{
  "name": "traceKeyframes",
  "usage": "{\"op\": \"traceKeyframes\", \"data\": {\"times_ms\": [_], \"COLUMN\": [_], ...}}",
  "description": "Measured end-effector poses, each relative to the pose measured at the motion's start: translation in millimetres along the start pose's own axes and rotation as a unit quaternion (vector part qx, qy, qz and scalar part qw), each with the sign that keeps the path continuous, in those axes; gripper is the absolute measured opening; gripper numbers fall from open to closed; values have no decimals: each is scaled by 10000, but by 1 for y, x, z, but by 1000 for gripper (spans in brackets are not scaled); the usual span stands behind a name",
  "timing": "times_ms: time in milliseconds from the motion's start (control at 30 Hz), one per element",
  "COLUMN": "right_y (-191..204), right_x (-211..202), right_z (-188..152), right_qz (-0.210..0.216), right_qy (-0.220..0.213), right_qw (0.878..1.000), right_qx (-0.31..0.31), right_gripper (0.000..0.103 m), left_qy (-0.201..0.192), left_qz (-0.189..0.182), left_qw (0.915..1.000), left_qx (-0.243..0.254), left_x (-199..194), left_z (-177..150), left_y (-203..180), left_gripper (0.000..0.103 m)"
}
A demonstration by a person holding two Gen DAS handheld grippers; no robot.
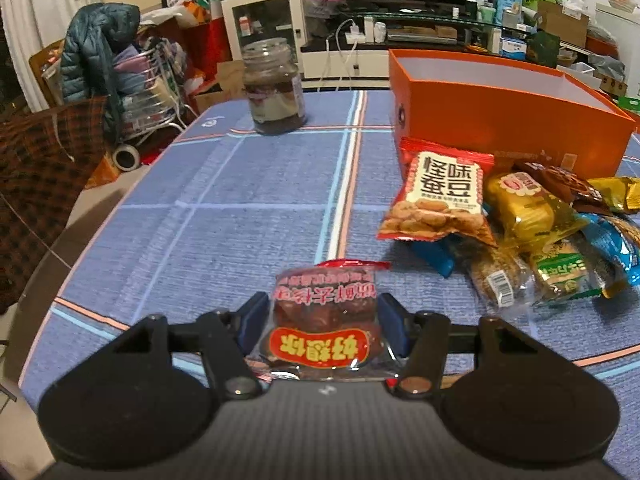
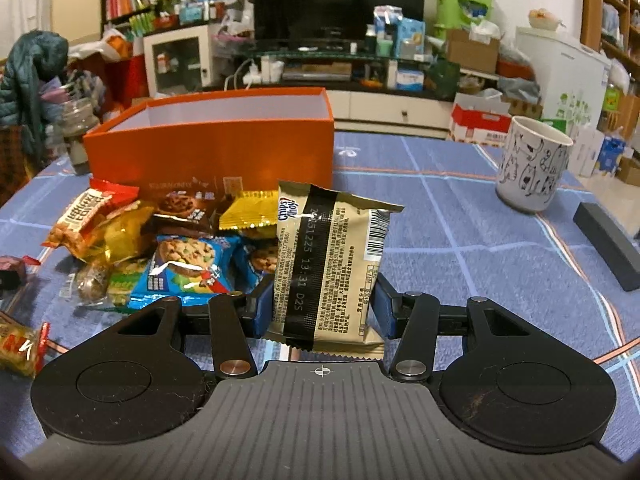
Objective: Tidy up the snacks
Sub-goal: 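Carry the wafer bar and jujube bag over the orange box with both tools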
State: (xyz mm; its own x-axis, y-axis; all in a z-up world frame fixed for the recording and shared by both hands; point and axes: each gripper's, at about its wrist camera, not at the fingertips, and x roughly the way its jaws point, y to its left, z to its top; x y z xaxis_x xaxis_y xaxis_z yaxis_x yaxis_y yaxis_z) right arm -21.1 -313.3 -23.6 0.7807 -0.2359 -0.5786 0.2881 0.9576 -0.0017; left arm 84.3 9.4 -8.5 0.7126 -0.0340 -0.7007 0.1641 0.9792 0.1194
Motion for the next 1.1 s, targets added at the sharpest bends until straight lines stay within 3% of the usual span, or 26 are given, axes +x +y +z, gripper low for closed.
{"op": "traceKeyframes", "data": {"times_ms": [167,633,800,900,1000,1100], "right_y": [0,2,3,6,10,7], "right_x": [-3,-2,-12,-23,-26,-22], "right_z": [3,2,9,21,40,59], "right_qz": [-17,81,204,355,493,590], "right_qy": [-91,-42,-160,-361,-528,-584], "right_qw": [10000,10000,9996,9986,9974,9965], "right_qx": [-31,-34,86,151,76,138], "right_gripper": [37,37,37,37,37,37], "left_qy": [-55,-59,-302,-689,-851,-859], "left_qz": [153,151,36,-128,-369,-715], "left_qw": [9999,9999,9994,9973,9953,9932], "left_qx": [25,-15,-190,-229,-262,-329], "left_x": [-2,-5,-22,-43,-48,-44], "left_z": [1,3,9,27,49,71], "left_y": [3,5,10,8,2,-3], "left_gripper": [58,58,58,29,33,31]}}
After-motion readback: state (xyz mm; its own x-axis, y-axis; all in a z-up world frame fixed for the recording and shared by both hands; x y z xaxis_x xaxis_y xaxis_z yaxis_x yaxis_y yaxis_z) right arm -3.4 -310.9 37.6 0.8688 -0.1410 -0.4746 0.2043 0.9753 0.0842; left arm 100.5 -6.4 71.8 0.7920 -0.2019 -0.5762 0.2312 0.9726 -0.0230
